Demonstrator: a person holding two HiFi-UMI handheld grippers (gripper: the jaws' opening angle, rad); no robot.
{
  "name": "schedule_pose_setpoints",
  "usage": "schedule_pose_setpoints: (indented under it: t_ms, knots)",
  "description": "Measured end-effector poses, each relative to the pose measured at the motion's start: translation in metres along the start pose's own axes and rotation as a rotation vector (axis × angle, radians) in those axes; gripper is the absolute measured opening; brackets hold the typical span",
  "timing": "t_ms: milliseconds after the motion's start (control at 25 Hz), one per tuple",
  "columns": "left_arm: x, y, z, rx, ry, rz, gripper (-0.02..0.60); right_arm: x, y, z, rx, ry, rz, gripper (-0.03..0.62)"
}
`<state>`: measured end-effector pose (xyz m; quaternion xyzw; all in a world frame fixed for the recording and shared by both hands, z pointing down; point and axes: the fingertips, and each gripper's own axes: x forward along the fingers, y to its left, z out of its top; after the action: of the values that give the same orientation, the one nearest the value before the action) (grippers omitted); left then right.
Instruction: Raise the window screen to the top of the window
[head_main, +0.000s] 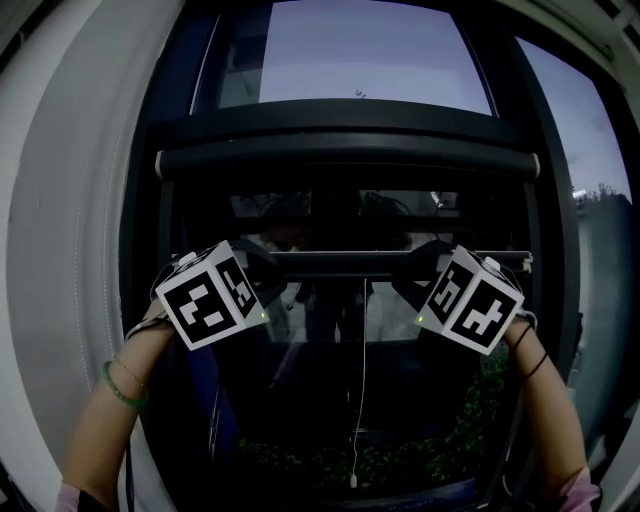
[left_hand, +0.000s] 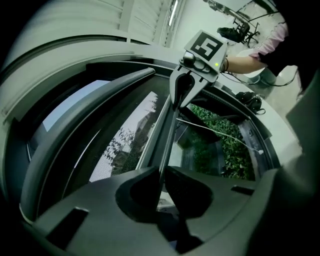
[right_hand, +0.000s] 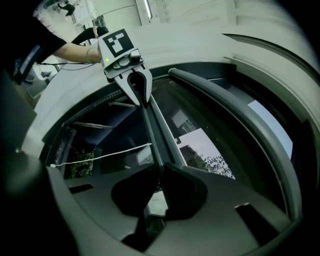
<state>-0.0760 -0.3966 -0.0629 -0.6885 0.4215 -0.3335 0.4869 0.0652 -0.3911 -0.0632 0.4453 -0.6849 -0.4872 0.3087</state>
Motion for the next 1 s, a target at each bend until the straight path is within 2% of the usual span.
schedule_pose_setpoints:
  t_ms: [240,400,680,840,1000]
  knots:
    - [-0.003,0.063,0.022,0.019,0.034,0.092,0.038,-0.001,-0.062,0.021,-0.007,0.014,-0.083,0.037]
    - [-0.008,0.1,0.029,0.033,0.08,0.154,0.04,-0.001,-0.094,0.034,0.017,0.02,-0.103,0.039]
    - [-0.006,0.126,0.031,-0.049,0.088,0.162,0.048,-0.001,-0.126,0.047,0.037,0.013,-0.149,0.044]
    - [-0.008,0.138,0.036,-0.054,0.083,0.196,0.052,0.0,-0.137,0.051,0.05,0.011,-0.16,0.048]
    - [-0.008,0.136,0.041,-0.043,0.043,0.215,0.052,-0.002,-0.137,0.053,0.07,0.006,-0.17,0.054]
